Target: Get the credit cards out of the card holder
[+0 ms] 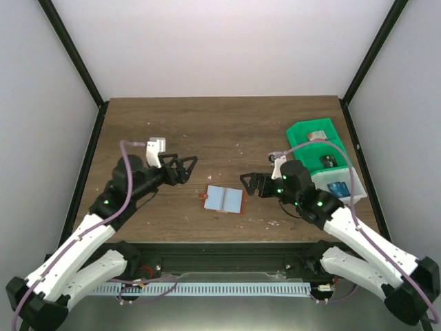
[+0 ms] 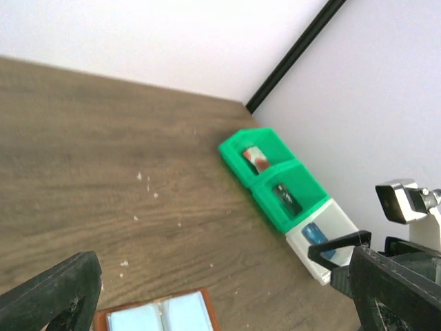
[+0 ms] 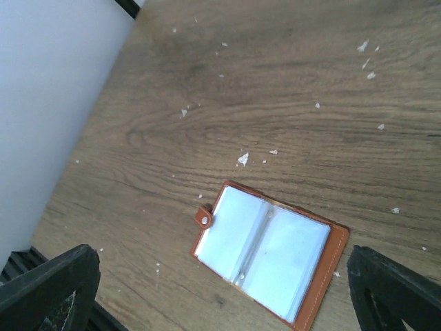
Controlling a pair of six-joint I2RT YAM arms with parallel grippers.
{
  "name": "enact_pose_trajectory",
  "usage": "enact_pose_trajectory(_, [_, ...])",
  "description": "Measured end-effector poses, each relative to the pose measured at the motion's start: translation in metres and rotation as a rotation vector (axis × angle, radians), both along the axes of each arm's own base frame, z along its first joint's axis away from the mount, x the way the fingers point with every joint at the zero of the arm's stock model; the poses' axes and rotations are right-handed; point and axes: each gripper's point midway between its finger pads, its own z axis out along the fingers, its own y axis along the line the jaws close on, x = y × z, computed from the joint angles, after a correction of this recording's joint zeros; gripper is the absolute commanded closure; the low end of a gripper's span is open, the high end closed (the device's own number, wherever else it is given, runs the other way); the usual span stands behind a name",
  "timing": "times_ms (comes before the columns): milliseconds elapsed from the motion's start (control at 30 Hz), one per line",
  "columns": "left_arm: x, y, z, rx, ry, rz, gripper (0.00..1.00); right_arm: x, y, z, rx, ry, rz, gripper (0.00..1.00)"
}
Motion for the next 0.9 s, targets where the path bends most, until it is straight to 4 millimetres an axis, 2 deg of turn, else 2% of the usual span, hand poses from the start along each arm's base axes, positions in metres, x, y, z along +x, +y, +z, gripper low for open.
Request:
enact_pose_trajectory(167, [-0.025, 0.025, 0.042, 0.005, -0.114, 0.031, 0.0, -0.016, -0.023, 0.03, 0.035, -0.046, -0.053, 0.0])
enact_pose_trajectory(400, [-0.057, 0.046, 0.068, -0.051, -0.197, 0.037, 0.0, -0.024, -0.042, 0.079, 0.094, -0.118, -0.112, 0.0])
enact_pose_trajectory(500, [-0.062, 0.048, 0.065, -0.068, -0.193, 0.037, 0.0, -0.026, -0.045, 0.085, 0.099, -0.128, -0.12, 0.0])
enact_pose_trajectory(700, [-0.059, 0.046, 0.038, -0.055, -0.122, 0.04, 0.0, -0.027, -0.047, 0.08, 0.085, -0.113, -0.124, 0.0])
enact_pose_trajectory(900, [-0.058, 0.045, 0.035, -0.066, -0.104, 0.043, 0.0, -0.027, -0.048, 0.079, 0.081, -0.11, -0.13, 0.0])
